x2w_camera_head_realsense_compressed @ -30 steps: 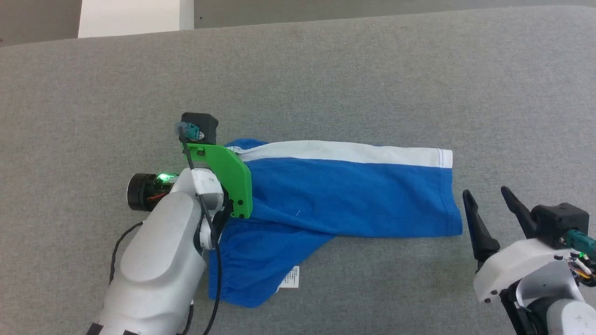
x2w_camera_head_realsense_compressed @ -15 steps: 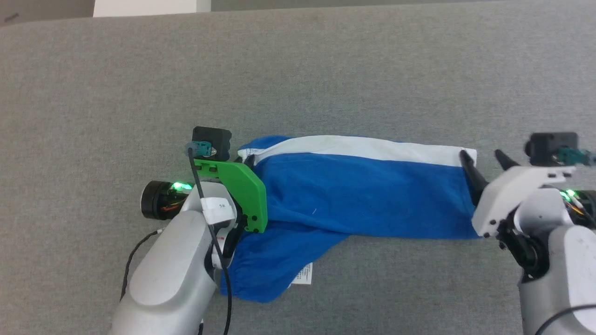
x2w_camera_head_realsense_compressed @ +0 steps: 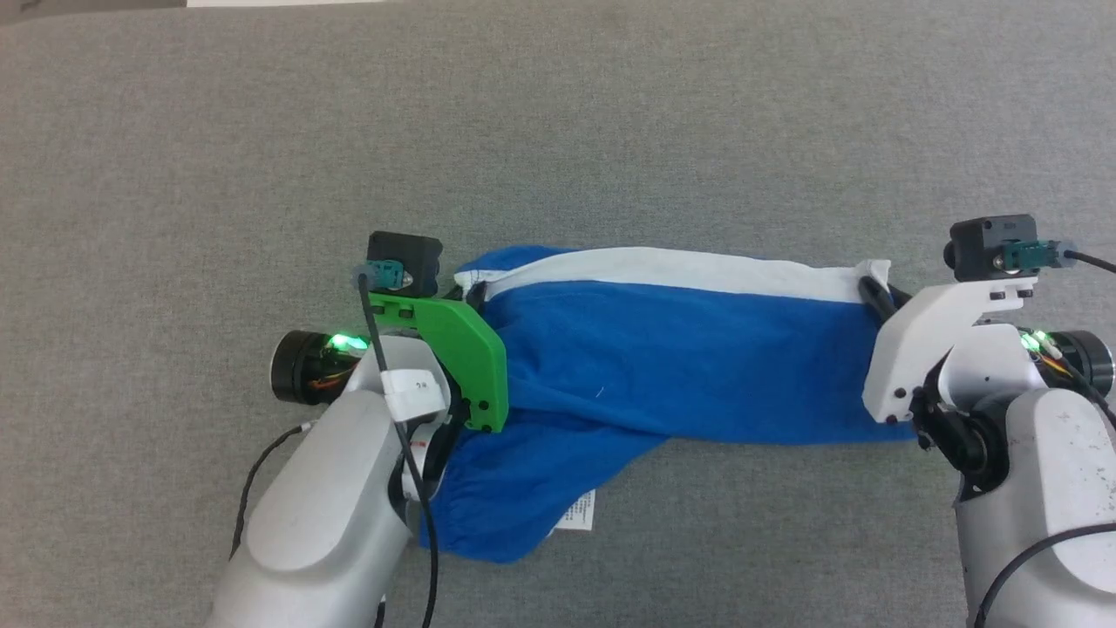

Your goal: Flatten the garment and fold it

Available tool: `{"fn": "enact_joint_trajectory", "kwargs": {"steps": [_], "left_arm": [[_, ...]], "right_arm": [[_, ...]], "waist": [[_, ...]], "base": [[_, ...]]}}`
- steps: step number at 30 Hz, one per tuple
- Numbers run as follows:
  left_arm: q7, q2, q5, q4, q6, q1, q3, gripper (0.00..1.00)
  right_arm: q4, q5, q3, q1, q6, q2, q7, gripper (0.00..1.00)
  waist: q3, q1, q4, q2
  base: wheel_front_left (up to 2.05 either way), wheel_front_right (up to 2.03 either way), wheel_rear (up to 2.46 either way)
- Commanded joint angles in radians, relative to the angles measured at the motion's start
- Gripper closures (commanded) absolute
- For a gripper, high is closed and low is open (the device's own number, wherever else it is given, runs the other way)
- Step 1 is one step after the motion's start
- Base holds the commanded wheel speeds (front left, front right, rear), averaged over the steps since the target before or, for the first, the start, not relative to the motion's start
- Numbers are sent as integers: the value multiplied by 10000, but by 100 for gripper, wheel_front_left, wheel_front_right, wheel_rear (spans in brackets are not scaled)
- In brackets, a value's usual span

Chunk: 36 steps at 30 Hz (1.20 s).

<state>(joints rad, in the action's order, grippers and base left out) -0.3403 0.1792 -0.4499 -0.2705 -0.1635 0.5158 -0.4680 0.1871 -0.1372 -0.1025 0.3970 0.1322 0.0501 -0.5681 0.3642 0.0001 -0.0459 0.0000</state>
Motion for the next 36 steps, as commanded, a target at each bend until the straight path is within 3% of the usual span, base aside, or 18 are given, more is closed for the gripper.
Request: {"fn": "enact_joint_trajectory", "kwargs": {"steps": [1,6,9,15,19,24,28,36], "left_arm": [[166,75,38,68,39,133,42,100],[891,350,110,356,196,573,335,100],[1342,872,567,537,368,1273,427,100],[1634,1864,1310,630,868,3395,643,100],[1572,2204,1704,340,1112,5107,732,100],[1974,2360,1976,-219,1110,7111,1084,100],[2648,2316,2047,-543,854,8190,1445,100],[4057,2080,1895,-716,444,9013,1959,100]], "right_arm": [[-133,74,8,215,-15,1,194,100],[-501,291,133,617,-15,37,582,100],[-688,322,400,1219,-15,276,741,100],[-701,143,948,3259,-15,822,1018,100],[-334,164,1427,4952,-15,1193,1237,100],[233,312,1942,7139,-15,1322,1838,100],[650,620,2041,8542,-15,1380,2550,100],[1196,783,1724,10021,-15,1433,3865,100]], "waist": [[-21,-1,-27,0],[-17,-1,-108,0],[56,-1,-171,0],[533,-1,-295,0],[1007,-1,-370,0],[1631,-1,-547,0],[1939,-1,-622,0],[2164,-1,-489,0]], "base": [[0,0,0],[0,0,0],[0,0,0],[0,0,0],[0,0,0],[0,0,0],[0,0,0],[0,0,0]]}}
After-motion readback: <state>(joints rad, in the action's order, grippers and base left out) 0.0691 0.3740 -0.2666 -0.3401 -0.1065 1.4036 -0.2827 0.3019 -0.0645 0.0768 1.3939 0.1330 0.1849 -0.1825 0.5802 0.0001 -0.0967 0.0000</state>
